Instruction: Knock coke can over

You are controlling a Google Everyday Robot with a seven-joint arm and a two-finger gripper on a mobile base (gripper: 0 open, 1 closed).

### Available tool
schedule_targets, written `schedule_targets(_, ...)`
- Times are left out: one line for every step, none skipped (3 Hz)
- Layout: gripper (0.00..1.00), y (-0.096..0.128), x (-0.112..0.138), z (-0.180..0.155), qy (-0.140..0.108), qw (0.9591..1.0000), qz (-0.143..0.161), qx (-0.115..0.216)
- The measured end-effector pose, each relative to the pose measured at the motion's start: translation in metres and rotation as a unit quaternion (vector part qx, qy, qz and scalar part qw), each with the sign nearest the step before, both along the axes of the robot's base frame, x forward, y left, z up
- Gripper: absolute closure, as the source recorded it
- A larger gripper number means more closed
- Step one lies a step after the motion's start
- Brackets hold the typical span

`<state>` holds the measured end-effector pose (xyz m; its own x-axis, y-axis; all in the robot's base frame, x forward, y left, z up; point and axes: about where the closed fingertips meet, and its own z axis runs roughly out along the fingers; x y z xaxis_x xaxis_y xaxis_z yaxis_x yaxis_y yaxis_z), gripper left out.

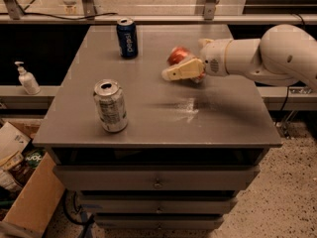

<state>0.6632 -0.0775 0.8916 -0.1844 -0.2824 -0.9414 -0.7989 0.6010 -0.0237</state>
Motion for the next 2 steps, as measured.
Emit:
schedule_targets(0.0, 0.034, 0.009, 0.023, -0.027, 0.9992, 0.027, 0.011)
schedule_targets(0.0, 0.047, 0.009, 0.035, -0.038, 0.9984, 0.042, 0.008)
